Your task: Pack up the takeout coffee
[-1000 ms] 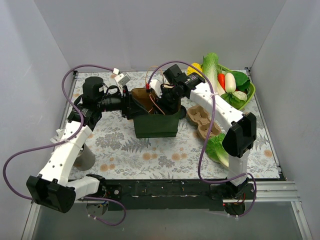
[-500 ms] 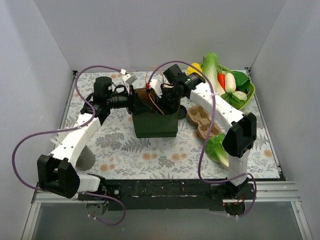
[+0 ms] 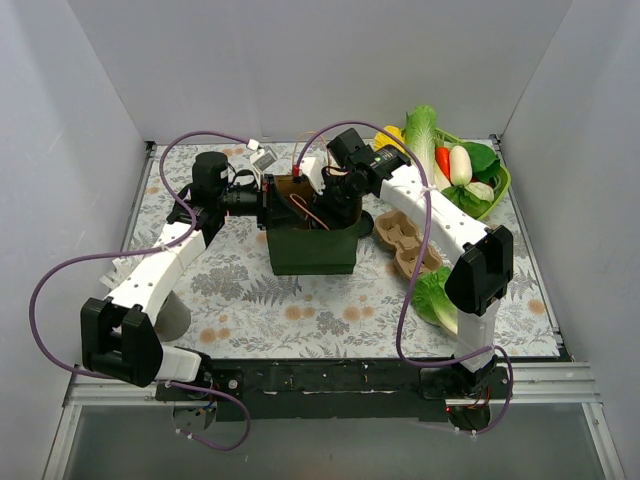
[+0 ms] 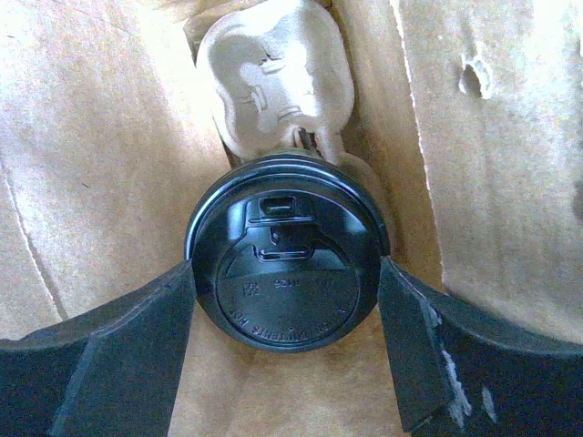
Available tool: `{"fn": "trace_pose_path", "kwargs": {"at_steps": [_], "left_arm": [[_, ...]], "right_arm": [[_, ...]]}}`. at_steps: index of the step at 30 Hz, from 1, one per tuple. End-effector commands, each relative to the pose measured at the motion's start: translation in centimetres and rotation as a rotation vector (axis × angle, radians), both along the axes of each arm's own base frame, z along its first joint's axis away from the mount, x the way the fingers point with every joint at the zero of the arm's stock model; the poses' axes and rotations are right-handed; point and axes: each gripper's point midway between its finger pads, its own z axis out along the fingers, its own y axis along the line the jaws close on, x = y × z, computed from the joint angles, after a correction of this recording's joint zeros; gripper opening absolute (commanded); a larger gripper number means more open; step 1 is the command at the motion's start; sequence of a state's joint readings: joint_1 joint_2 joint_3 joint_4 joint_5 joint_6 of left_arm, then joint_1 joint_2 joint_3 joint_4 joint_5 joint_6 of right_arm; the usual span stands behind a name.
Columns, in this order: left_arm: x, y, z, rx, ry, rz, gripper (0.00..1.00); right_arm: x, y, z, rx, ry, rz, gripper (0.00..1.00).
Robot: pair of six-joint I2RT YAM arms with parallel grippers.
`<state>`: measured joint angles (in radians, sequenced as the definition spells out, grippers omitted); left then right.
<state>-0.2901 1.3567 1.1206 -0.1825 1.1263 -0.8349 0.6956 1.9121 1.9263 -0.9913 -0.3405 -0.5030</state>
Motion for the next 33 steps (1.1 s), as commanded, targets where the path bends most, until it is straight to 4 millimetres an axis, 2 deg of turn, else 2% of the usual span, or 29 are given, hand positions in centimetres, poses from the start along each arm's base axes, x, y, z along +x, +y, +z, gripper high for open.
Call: {"fn": "trace_pose_path", "kwargs": {"at_steps": [1, 9, 13, 17, 20, 22, 23, 25, 31, 33], "left_arm": [[-1.8, -0.1, 1.5, -0.045, -0.004, -0.093, 0.0], [-1.1, 0.5, 3.8, -0.061, -0.063, 0.06, 0.0], [-0.6, 0.8, 3.5, -0.043, -0.069, 0.12, 0.0], [-1.3, 1.0, 3.9, -0.048, -0.095, 0.114, 0.0], [-3.0, 1.1, 4.7, -0.064, -0.184, 0.04, 0.0], [-3.7, 1.3, 4.1, -0.046, -0.203, 0.022, 0.0], [-4.0, 1.5, 4.0, -0.033, -0.274, 0.005, 0.0], [-4.5, 1.8, 3.0, 0.0, -0.262, 0.0, 0.0], [-4.8, 2.5, 2.7, 0.038, -0.341, 0.036, 0.0], [-4.8, 2.7, 3.2, 0.038, -0.357, 0.048, 0.18]], "right_arm": [[1.0, 0.5, 2.9, 0.062, -0.068, -0.021, 0.04], [0.6, -0.2, 3.2, 0.033, -0.074, 0.008, 0.04], [-0.1, -1.1, 3.5, 0.015, -0.091, 0.041, 0.04], [-0.8, -2.1, 3.0, -0.009, -0.096, 0.057, 0.03], [-1.1, -2.4, 2.0, -0.027, -0.083, 0.055, 0.03], [-1.3, -2.3, 1.5, -0.025, -0.061, 0.05, 0.03], [-1.2, -2.1, 1.4, -0.02, -0.06, 0.049, 0.03], [-1.1, -1.6, 0.7, -0.02, -0.044, 0.056, 0.03], [-1.3, -1.0, -0.2, -0.052, -0.045, 0.111, 0.02], [-2.0, -1.1, -0.8, -0.074, -0.044, 0.15, 0.02]]}}
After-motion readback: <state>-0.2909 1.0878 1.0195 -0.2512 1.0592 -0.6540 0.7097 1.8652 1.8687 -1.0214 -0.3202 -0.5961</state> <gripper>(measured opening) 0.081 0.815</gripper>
